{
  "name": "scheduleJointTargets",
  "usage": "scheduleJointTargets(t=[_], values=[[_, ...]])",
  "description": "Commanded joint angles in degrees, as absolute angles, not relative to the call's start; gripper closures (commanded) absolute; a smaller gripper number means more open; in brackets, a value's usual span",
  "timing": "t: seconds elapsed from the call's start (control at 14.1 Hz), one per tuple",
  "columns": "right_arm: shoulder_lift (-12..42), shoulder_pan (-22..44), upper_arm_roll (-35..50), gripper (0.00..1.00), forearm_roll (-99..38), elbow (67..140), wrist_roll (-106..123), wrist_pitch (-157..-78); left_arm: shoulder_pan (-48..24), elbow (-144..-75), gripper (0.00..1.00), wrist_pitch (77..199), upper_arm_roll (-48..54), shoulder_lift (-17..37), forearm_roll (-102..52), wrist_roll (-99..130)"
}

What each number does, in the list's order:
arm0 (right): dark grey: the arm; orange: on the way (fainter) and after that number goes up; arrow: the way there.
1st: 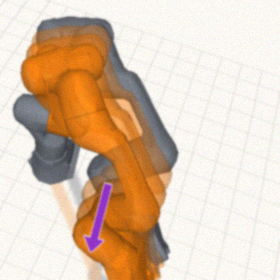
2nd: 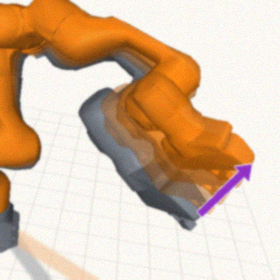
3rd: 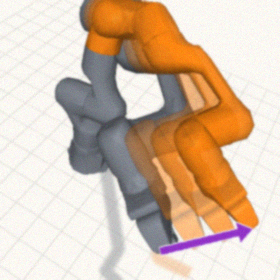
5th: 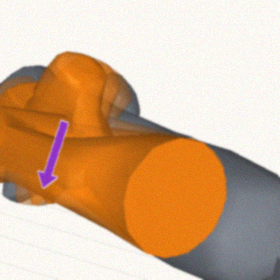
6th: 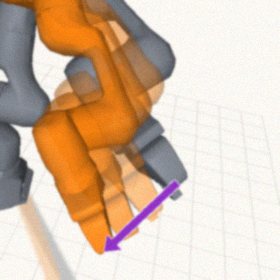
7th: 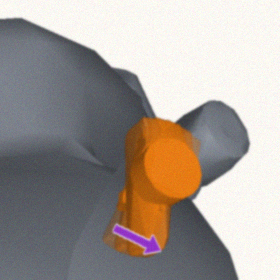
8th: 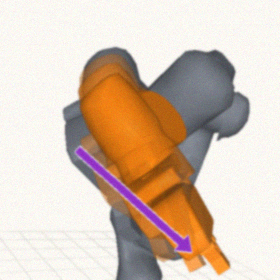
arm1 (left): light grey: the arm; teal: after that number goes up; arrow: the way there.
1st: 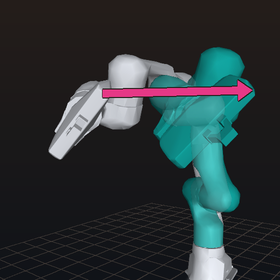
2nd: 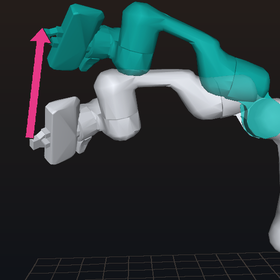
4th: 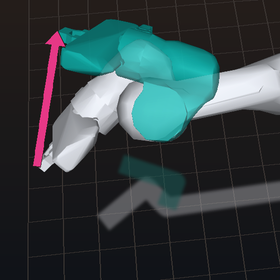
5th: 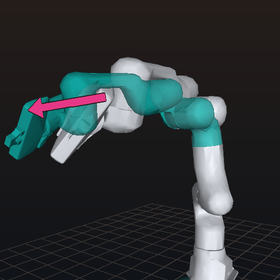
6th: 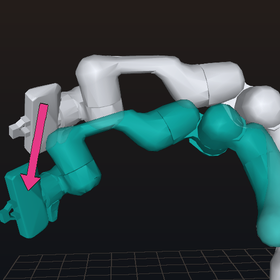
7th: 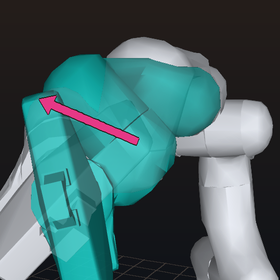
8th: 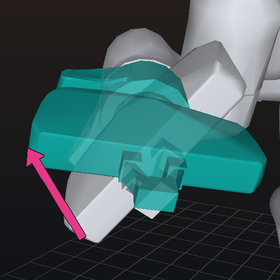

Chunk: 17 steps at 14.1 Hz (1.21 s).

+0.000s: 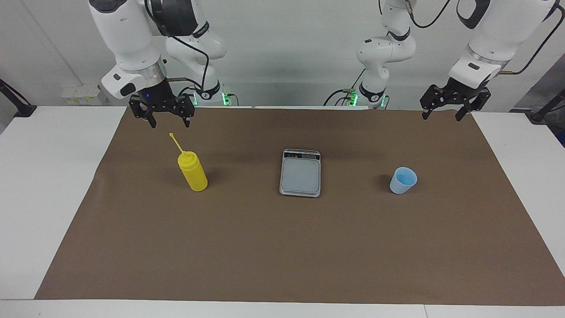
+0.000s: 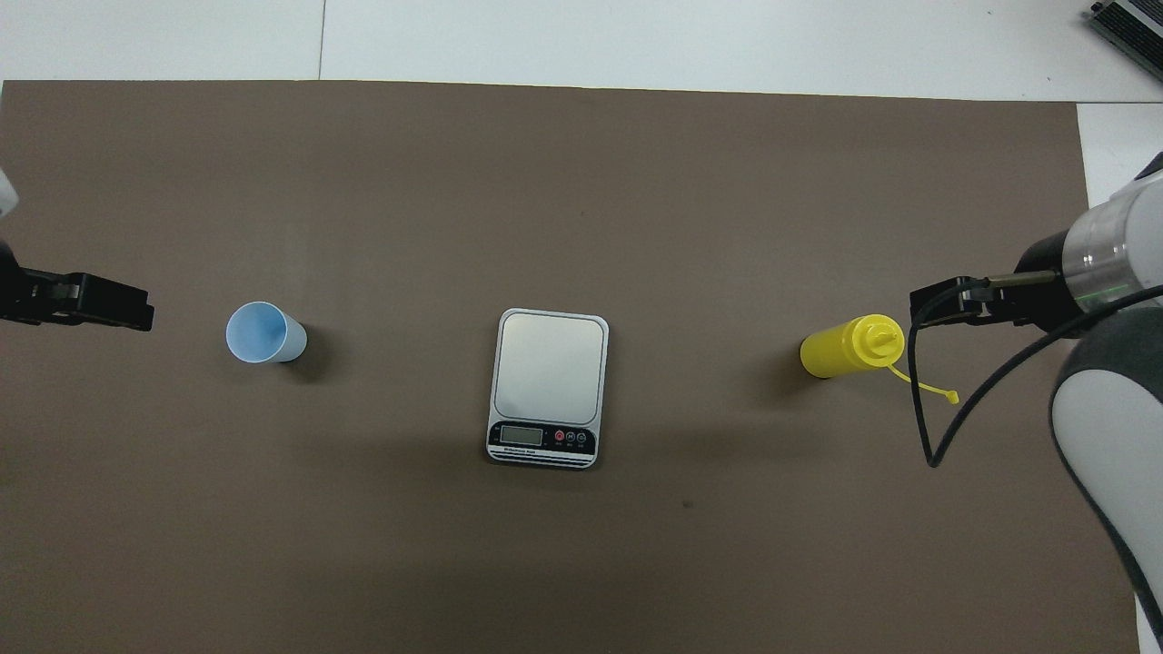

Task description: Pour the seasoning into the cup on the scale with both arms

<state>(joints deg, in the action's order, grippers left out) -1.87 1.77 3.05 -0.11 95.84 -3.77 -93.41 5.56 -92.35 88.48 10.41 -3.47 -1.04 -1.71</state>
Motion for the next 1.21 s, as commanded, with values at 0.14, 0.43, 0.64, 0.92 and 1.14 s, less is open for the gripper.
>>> scheduleJointTargets(t=[0.14, 0.43, 0.64, 0.92, 1.14], values=[[-2.9, 1.2, 3.5, 0.00, -1.2, 96.7, -4.1, -92.9, 5.7, -90.8, 0.00, 87.4, 10.4, -2.9, -0.6, -3.8], [-2.9, 1.7, 3.5, 0.00, -1.2, 96.7, -4.3, -93.1, 5.8, -91.7, 0.00, 87.7, 10.2, -3.2, -0.6, -4.3], [-2.9, 0.4, 3.3, 0.00, -1.2, 96.9, -3.8, -93.6, 5.8, -92.2, 0.00, 87.7, 10.2, -3.3, -0.6, -4.3], [-3.0, -0.6, 3.4, 0.00, -1.3, 96.7, -4.3, -93.0, 5.9, -95.4, 0.00, 91.0, 10.1, -3.6, -0.9, -4.1], [-3.6, -0.3, 3.5, 0.00, -1.3, 96.7, -10.0, -91.2, 6.4, -100.4, 0.00, 96.7, 10.0, -3.0, -0.9, -1.2]])
